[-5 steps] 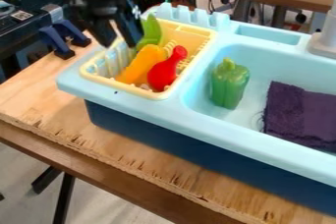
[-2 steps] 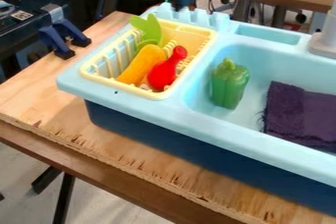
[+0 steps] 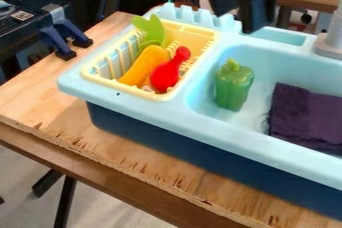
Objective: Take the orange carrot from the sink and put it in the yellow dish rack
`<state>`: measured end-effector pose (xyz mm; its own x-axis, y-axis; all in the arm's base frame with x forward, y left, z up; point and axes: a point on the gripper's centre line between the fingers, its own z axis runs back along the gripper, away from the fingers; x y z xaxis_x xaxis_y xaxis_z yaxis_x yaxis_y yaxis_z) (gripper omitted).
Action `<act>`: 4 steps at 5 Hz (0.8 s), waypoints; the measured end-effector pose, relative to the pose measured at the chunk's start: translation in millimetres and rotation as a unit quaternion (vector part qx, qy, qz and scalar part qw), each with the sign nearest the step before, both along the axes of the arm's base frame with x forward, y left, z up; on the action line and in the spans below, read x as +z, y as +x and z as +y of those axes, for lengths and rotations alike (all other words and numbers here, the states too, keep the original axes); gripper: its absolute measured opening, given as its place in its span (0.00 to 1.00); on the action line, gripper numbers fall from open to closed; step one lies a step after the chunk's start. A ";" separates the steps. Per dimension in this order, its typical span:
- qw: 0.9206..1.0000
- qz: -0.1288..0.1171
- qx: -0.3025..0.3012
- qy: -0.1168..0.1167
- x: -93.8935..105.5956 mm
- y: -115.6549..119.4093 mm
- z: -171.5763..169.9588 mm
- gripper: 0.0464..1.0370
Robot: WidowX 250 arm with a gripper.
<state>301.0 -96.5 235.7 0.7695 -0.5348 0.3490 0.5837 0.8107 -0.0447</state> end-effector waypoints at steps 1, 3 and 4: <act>1.000 0.000 -0.002 0.000 0.0 0.0 0.7 0.97; 1.000 -0.001 -0.003 0.000 0.5 -0.3 0.3 0.97; 1.000 -0.001 -0.002 0.001 0.4 -0.1 1.0 0.97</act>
